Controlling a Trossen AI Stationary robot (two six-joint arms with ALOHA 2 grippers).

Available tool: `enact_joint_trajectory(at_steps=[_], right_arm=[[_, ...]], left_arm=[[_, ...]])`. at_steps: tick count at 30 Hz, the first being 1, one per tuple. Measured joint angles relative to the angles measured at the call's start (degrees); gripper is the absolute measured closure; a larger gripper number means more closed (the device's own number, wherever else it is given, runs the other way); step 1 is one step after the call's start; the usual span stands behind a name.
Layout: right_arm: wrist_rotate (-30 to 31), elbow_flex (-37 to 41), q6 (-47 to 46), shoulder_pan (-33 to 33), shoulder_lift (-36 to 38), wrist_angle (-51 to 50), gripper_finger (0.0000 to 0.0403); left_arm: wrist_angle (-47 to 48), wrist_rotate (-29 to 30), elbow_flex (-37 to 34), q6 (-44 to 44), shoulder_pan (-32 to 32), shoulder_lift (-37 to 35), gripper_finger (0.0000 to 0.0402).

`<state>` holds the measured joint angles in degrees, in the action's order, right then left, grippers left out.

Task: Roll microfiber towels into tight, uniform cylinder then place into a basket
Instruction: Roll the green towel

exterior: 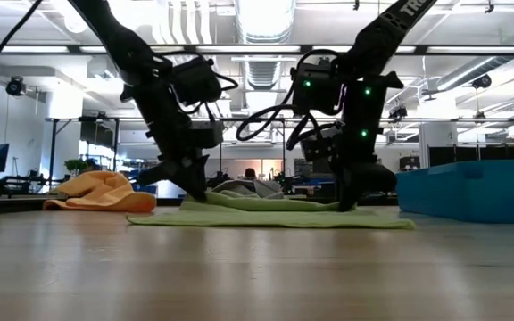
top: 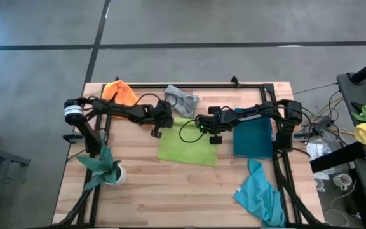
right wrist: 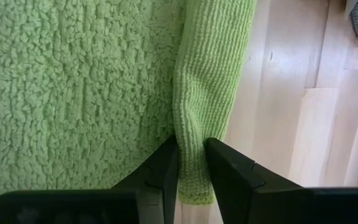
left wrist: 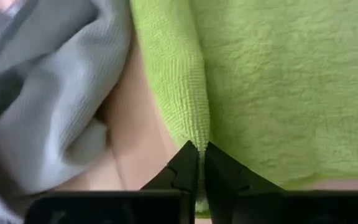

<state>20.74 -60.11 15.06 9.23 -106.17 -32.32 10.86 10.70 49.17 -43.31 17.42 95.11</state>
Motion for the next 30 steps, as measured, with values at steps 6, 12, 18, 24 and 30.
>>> enact_joint_trajectory(at_steps=[6, 12, 18, 24, 30], right_arm=[[-1.1, 0.0, 0.5, 0.0, 0.1, -0.1, 0.0321], [-2.1, -0.3, 1.5, 0.0, 0.6, -0.6, 0.0321], [-5.1, -0.1, 2.1, 0.0, 1.7, -0.6, 0.0304], [-5.1, -0.2, 1.9, 0.0, 1.8, -0.6, 0.028], [-5.1, -0.4, 1.9, 0.0, 1.8, -0.9, 0.0268]], left_arm=[[-0.3, 1.5, 0.0, -0.7, -0.3, 0.0, 0.0362], [-0.3, 2.7, 0.0, -0.1, -0.3, 0.0, 0.0349], [0.1, 2.4, 0.0, 2.5, -0.2, 0.0, 0.0344], [6.6, -4.8, 1.3, 2.7, -0.3, -0.5, 0.0305], [12.2, -5.9, 3.5, 4.0, 0.1, -1.7, 0.0253]])
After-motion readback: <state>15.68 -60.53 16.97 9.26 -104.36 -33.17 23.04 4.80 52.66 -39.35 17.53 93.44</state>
